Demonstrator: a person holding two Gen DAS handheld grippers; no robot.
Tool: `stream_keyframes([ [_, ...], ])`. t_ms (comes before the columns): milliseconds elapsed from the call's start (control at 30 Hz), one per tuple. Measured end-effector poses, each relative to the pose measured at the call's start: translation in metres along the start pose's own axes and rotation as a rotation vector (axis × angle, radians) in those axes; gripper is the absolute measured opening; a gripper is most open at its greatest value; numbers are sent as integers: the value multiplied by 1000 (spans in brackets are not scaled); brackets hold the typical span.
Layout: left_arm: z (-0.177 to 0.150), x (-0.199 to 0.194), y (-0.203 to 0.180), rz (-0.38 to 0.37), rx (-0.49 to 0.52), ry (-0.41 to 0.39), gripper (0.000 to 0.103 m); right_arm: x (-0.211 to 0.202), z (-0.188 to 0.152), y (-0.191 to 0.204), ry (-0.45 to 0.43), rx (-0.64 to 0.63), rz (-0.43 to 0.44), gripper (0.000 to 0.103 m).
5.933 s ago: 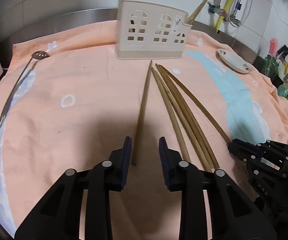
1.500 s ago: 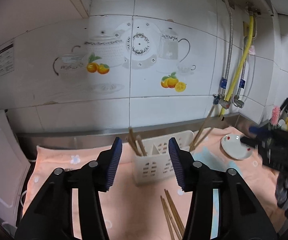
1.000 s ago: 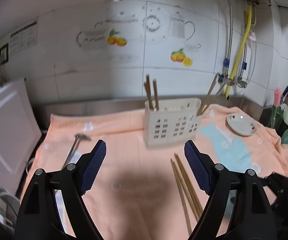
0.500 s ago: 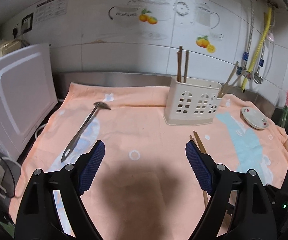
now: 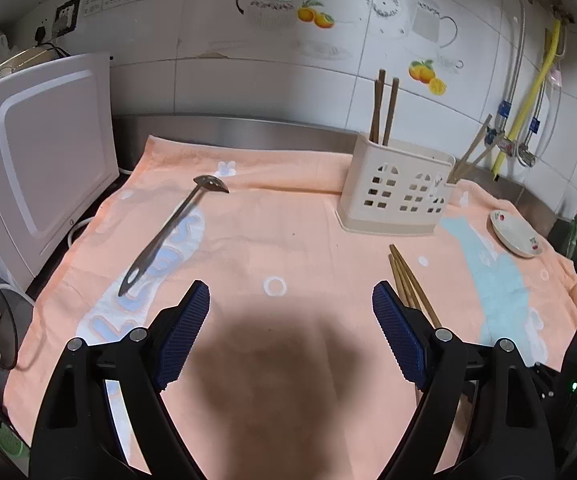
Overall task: Organize utensils
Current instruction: 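Move both open grippers back down to the remaining chopsticks, then close right gripper on a chopstick while left gripper closes on another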
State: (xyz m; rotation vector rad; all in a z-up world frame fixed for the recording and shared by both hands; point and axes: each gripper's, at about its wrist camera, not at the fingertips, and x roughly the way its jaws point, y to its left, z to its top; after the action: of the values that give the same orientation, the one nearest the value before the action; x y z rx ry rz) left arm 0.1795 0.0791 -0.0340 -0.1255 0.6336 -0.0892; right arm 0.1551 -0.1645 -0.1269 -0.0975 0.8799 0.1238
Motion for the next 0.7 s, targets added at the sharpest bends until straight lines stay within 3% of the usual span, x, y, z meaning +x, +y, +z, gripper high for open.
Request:
stream_keyframes([
  [467,-36,6,-25,-54,51,81,81,11,9,-1,-6,16,55,18],
  [700,-64,21,-54,-134,74,160,68,9,7,-9,-6,32,77,8],
])
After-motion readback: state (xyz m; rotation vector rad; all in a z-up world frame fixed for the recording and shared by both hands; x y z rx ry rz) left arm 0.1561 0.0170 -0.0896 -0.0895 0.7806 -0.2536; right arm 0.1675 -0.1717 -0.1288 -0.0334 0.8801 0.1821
